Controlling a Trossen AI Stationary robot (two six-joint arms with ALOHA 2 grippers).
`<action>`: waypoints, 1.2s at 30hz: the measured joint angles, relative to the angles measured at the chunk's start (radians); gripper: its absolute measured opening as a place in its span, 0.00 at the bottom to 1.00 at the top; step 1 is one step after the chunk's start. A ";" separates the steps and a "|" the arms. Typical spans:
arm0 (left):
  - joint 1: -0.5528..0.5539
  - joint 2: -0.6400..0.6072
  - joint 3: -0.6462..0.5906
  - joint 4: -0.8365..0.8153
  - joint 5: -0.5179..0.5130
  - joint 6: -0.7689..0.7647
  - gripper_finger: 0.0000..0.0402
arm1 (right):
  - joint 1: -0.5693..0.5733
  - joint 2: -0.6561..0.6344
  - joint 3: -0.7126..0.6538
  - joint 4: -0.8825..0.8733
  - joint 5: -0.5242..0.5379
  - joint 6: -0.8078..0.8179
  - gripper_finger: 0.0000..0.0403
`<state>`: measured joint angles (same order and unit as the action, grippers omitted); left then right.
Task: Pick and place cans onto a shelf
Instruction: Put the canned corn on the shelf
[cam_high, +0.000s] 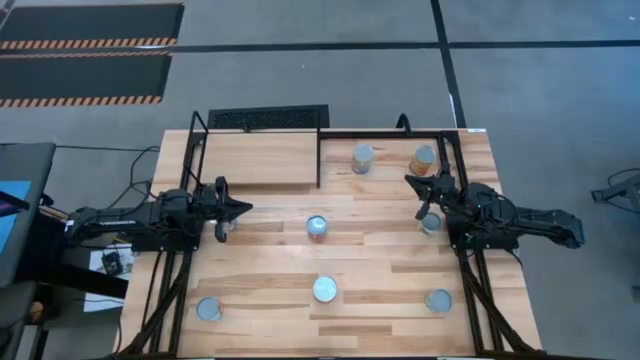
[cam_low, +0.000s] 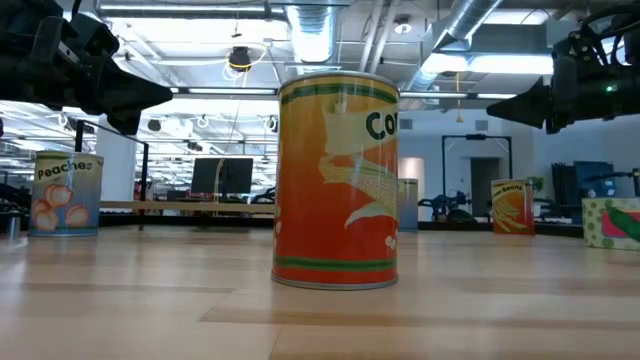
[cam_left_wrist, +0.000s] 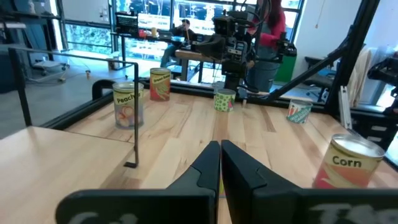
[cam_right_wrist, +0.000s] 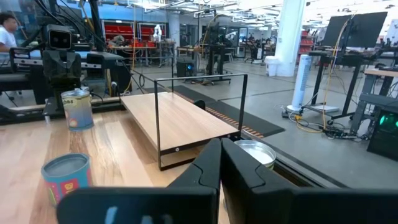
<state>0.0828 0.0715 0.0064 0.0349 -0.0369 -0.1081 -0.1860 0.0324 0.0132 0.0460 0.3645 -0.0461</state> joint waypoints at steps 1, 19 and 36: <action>0.000 0.000 0.000 0.000 -0.008 0.018 0.00 | 0.000 0.000 0.000 0.000 0.000 -0.015 0.08; 0.000 0.000 0.000 0.012 -0.072 0.017 0.00 | -0.019 0.000 -0.002 0.269 -0.006 -0.104 0.08; 0.000 0.000 0.000 0.035 -0.087 0.026 0.00 | -0.036 0.307 0.207 0.153 0.118 -0.138 0.01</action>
<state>0.0826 0.0715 0.0066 0.0701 -0.1239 -0.0823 -0.2224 0.3393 0.2201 0.1994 0.4823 -0.1839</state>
